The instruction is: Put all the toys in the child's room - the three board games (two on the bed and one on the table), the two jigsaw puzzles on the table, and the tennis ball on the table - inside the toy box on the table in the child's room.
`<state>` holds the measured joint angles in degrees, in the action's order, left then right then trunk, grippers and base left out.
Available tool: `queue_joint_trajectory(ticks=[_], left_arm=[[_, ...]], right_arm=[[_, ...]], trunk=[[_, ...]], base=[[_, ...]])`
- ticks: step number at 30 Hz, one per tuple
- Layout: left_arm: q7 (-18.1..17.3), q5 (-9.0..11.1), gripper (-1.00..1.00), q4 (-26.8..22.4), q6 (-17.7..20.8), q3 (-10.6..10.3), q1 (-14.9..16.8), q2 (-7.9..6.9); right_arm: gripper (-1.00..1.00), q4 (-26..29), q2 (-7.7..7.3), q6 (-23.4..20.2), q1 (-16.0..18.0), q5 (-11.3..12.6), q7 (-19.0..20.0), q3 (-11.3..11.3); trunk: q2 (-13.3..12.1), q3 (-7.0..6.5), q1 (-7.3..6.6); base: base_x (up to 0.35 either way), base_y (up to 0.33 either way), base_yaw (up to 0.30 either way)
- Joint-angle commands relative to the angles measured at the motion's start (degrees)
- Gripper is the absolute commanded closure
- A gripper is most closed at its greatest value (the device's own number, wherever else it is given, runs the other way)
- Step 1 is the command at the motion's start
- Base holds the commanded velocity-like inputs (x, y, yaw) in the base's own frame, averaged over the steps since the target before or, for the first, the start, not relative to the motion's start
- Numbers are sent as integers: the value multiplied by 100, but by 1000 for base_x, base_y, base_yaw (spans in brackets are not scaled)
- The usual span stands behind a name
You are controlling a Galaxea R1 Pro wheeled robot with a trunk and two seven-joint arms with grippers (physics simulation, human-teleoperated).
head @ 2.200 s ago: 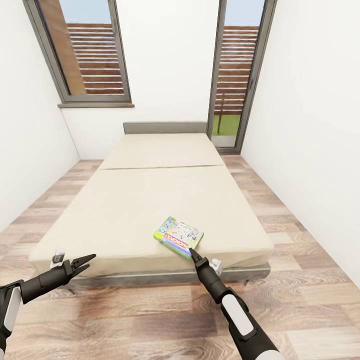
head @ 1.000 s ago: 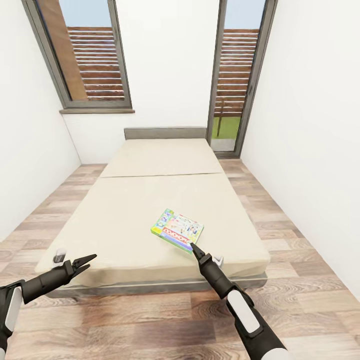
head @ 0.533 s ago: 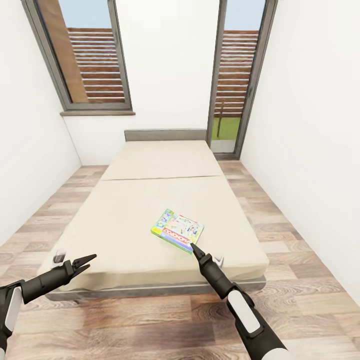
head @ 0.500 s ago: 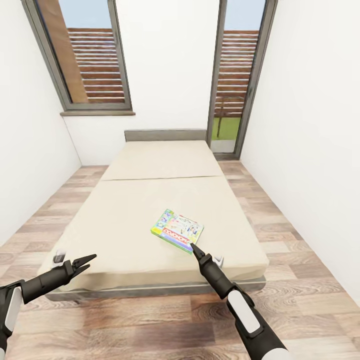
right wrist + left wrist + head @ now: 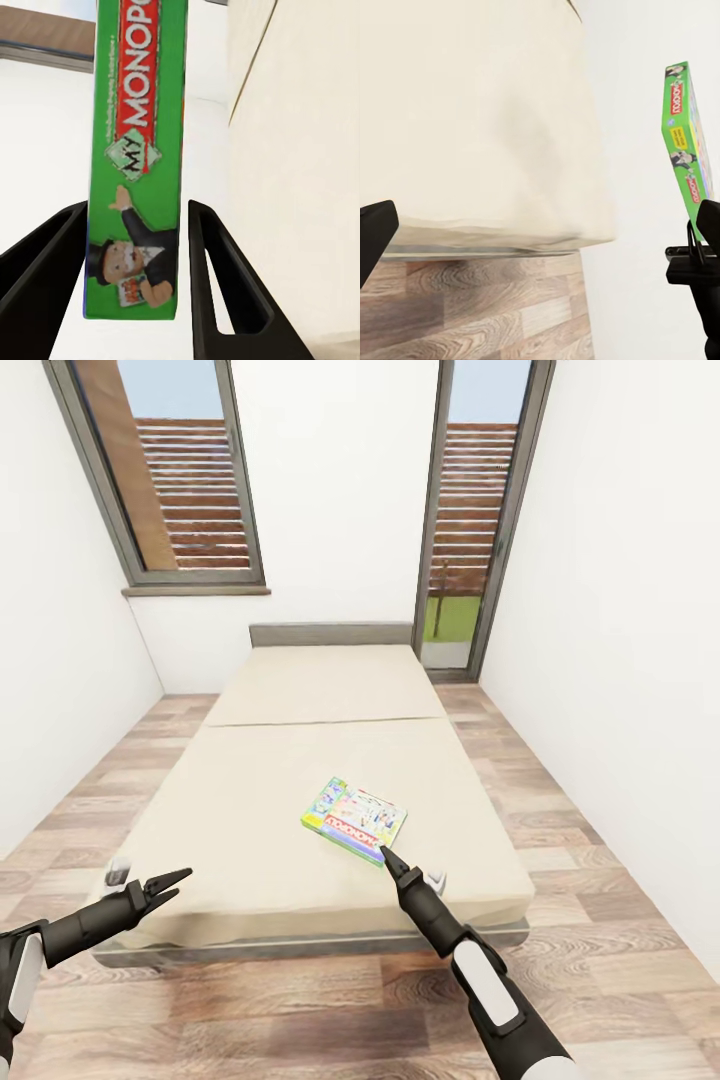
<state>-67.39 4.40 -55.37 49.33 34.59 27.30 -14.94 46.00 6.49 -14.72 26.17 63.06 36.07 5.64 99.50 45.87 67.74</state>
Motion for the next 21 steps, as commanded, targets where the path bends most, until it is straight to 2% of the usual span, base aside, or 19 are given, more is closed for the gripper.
queue_joint_trajectory(ticks=[1, 21], left_arm=[[-10, 12, -100, 1, 41, 4, 3, 0], [-11, 6, -100, 0, 41, -2, 3, 7]], right_arm=[[100, -2, 0, -49, 2, 58, 5, -1], [100, 8, 18, -68, 2, 82, -18, -4]], trunk=[[-40, -14, -23], [-842, -373, -462]], base=[[0, 0, 0], [0, 0, 0]])
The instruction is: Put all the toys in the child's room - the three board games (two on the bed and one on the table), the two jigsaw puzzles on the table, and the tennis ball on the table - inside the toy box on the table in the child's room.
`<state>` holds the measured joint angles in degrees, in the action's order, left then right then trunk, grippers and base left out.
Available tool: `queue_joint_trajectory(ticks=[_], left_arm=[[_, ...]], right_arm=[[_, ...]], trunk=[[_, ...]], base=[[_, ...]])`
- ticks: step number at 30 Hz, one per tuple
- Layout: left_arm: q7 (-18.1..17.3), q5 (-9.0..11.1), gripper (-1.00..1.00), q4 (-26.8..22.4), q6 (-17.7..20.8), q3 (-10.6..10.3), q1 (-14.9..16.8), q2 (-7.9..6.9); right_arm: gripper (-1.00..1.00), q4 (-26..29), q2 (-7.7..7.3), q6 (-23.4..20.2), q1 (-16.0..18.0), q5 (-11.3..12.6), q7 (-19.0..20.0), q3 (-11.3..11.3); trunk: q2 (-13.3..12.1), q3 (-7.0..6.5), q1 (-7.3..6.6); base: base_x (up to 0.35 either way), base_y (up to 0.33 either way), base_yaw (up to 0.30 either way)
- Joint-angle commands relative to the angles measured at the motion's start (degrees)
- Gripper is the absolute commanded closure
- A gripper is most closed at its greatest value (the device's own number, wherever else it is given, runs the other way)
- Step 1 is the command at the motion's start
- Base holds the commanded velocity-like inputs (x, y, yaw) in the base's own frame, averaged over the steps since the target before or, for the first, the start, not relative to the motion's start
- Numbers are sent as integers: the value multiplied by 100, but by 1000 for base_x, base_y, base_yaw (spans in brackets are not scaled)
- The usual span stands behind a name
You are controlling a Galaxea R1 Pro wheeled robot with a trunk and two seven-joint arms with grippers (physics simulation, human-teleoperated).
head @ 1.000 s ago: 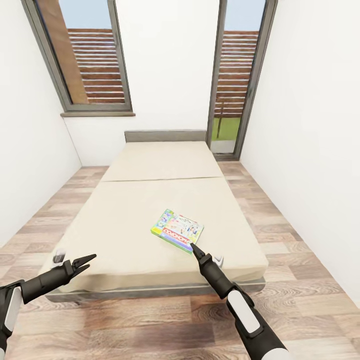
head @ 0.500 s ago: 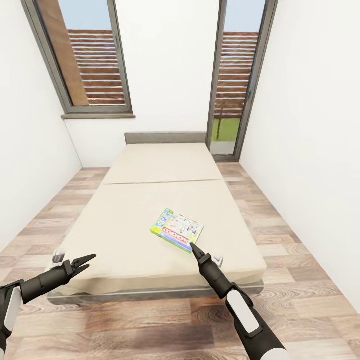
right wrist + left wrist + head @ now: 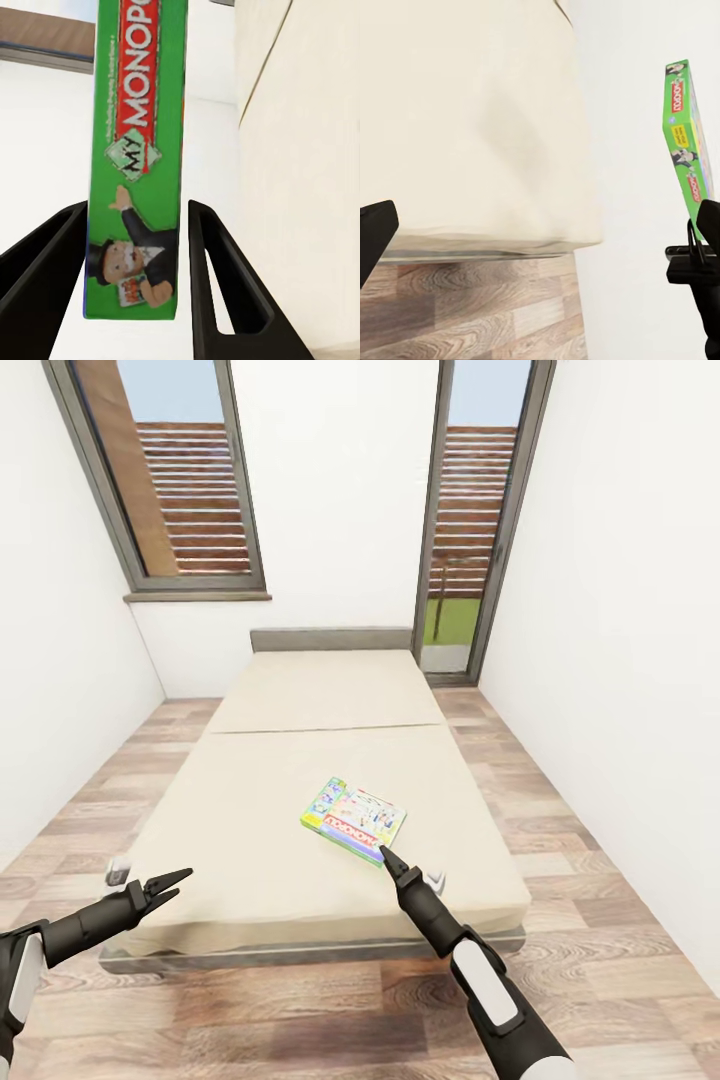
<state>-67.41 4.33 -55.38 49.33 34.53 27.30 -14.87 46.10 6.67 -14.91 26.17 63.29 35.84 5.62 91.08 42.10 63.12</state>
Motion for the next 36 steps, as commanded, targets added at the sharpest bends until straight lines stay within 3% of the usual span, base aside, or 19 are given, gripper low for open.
queue_joint_trajectory(ticks=[1, 7, 12, 21, 29, 36], left_arm=[[-9, 14, -100, 1, 42, 6, 3, 1], [-9, 5, -100, 1, 42, 4, 3, 1], [-15, 7, -100, 1, 54, 15, 3, -12], [-18, 7, -100, 1, 53, 13, 3, -15], [-3, 2, -100, 3, 38, 6, 3, -8], [0, -4, -100, 1, 33, 2, 3, -2]], right_arm=[[100, -2, 4, -48, 3, 60, -6, -1], [100, 3, 22, -34, 2, 60, -56, -5], [100, 15, 62, -28, 2, 66, -357, -48], [100, 35, 47, -69, 3, 61, -553, -380], [100, 50, -68, -166, 3, -15, -558, -388], [100, 90, -384, -748, 28, -41, -569, -388]], trunk=[[-39, -14, -23], [-280, -121, -155], [-481, -211, -265], [-841, -373, -462], [-1162, -516, -638], [-1443, -642, -792]], base=[[0, 0, 0], [0, 0, 0], [0, 0, 0], [0, 0, 0], [0, 0, 0], [0, 0, 0]])
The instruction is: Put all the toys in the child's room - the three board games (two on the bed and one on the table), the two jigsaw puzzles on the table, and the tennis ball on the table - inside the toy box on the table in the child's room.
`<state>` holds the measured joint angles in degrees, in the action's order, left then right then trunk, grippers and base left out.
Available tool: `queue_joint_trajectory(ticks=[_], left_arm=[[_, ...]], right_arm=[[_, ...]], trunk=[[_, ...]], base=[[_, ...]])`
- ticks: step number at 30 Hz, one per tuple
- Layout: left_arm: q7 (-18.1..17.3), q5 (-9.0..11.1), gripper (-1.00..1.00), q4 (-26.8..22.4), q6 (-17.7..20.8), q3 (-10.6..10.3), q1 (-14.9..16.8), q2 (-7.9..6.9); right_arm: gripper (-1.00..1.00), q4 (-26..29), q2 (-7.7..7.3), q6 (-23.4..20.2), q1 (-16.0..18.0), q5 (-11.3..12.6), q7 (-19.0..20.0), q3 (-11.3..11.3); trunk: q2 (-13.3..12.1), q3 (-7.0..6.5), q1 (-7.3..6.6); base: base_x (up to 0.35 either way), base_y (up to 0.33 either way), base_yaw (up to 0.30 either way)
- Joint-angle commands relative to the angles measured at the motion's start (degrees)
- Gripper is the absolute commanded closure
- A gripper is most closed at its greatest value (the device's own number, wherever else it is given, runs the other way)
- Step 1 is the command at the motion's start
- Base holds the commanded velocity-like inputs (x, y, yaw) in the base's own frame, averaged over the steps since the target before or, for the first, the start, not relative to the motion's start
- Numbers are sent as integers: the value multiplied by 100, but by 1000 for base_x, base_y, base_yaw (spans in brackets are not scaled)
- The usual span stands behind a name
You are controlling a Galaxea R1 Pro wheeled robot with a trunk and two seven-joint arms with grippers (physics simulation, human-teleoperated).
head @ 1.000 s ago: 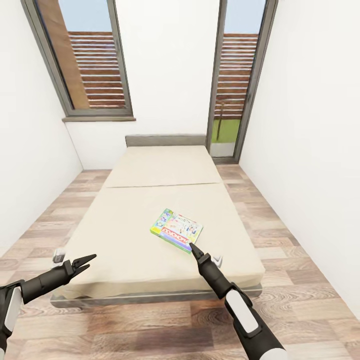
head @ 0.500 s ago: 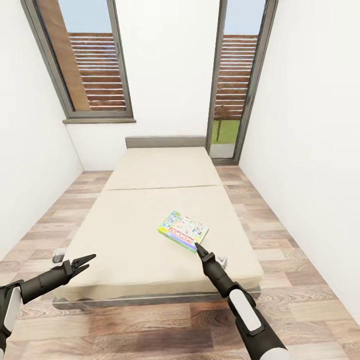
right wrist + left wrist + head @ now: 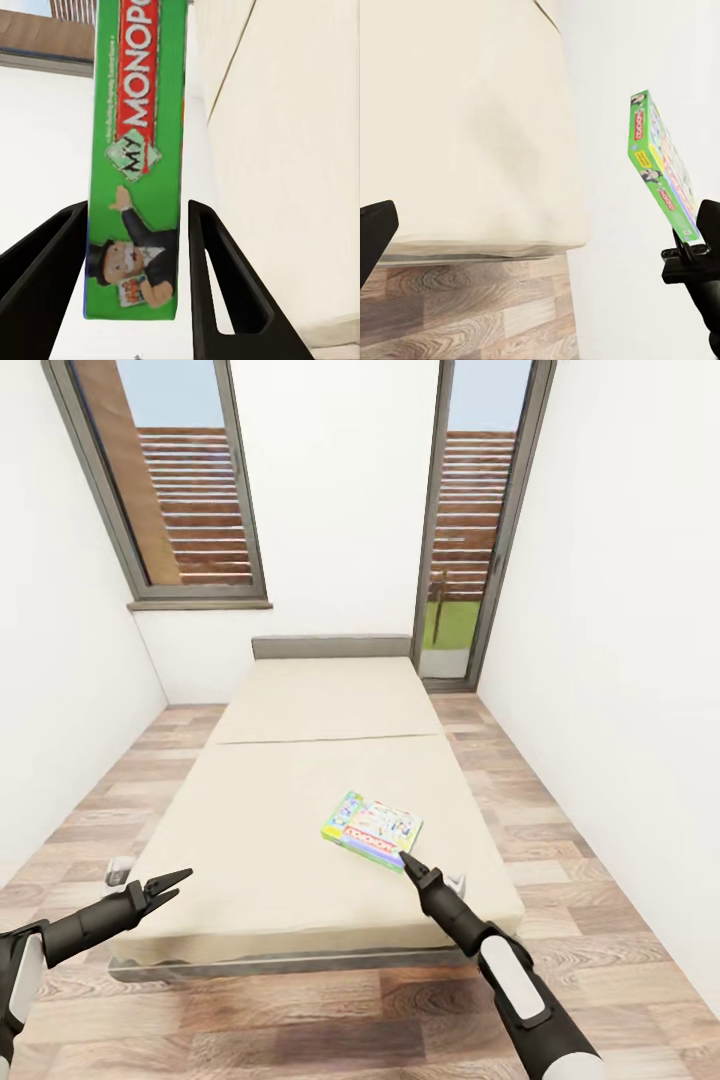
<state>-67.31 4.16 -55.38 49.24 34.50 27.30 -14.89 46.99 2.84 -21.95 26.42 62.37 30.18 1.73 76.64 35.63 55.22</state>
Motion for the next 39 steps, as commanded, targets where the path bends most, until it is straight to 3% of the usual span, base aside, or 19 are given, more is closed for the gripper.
queue_joint_trajectory(ticks=[1, 12, 39], left_arm=[[-10, 14, -100, 1, 42, 7, 4, -2], [-26, 23, -100, 1, 59, 13, 4, -13], [-19, -15, -100, 1, 95, 1, 4, -26]], right_arm=[[100, 41, -33, -96, -4, 49, -6, -10], [100, 166, -251, -249, -11, 46, -13, 17], [100, 170, -244, -161, -32, 47, 51, 16]], trunk=[[-39, -14, -23], [-480, -211, -264], [-1563, -696, -857]], base=[[0, 0, 0], [0, 0, 0], [0, 0, 0]])
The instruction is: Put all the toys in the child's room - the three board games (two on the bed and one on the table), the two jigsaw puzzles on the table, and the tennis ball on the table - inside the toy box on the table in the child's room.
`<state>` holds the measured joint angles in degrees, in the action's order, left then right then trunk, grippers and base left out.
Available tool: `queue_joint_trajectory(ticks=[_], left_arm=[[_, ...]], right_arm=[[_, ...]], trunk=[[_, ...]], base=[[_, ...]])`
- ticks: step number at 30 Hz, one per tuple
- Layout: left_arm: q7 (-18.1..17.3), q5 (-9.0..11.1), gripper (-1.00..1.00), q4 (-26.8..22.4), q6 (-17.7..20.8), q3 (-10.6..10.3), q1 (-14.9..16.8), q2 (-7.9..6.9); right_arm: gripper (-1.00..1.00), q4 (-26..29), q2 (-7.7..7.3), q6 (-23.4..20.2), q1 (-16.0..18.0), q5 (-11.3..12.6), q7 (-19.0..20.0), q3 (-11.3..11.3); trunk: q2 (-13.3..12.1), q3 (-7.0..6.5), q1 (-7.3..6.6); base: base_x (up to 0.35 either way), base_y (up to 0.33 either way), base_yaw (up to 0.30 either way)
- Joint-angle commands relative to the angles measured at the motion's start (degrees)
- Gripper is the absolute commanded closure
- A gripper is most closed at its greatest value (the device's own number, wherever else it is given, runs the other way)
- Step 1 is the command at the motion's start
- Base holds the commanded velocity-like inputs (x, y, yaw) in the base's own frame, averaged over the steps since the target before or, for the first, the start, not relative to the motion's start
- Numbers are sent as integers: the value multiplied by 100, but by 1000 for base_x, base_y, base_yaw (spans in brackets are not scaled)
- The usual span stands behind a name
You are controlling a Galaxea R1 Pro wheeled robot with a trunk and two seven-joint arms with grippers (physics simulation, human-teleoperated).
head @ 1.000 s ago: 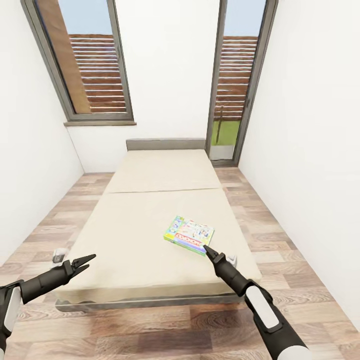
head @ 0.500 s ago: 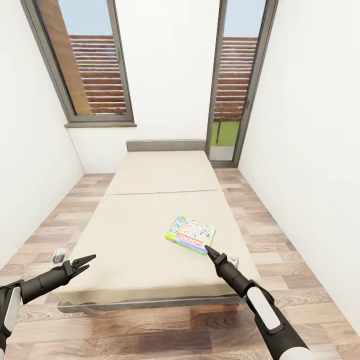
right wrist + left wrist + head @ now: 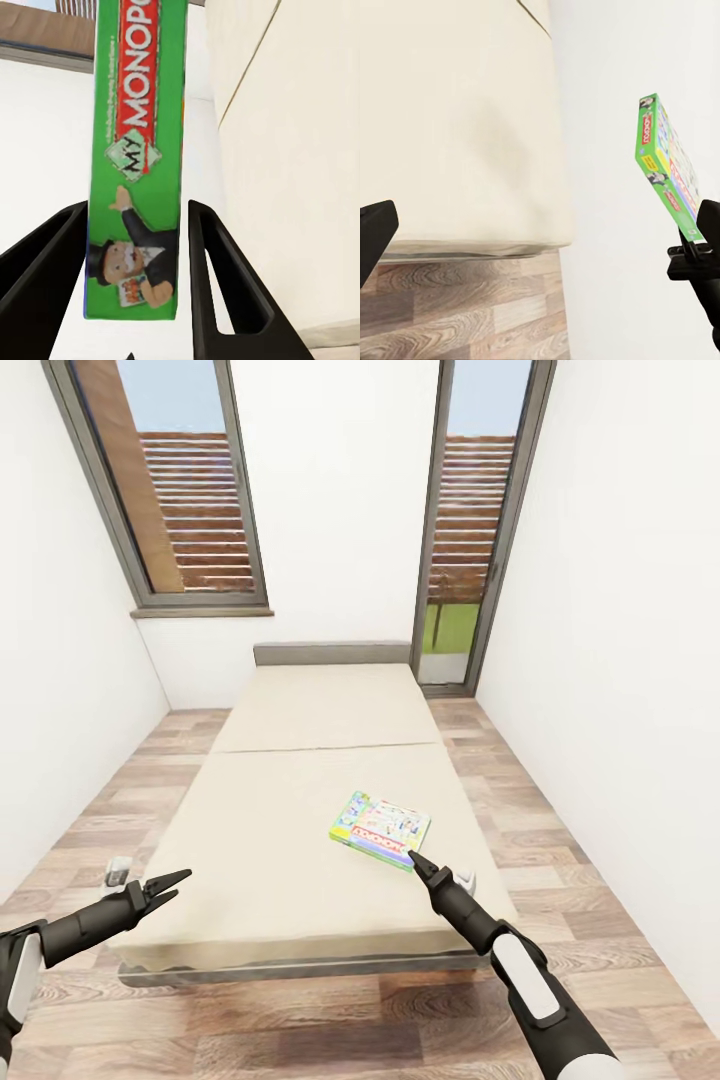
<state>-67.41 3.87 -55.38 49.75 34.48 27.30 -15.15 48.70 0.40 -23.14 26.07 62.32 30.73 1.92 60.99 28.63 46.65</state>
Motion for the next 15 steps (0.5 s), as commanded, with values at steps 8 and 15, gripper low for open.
queue_joint_trajectory(ticks=[8, 15], left_arm=[[-9, 25, -100, 1, 45, 18, 3, -14], [-8, 24, -100, 2, 50, 24, 3, -21]], right_arm=[[100, -8, -5, -35, 3, 51, -26, -8], [100, -9, -7, -28, 3, 45, -28, -26]], trunk=[[-319, -139, -176], [-600, -264, -330]], base=[[0, 0, 0], [0, 0, 12]])
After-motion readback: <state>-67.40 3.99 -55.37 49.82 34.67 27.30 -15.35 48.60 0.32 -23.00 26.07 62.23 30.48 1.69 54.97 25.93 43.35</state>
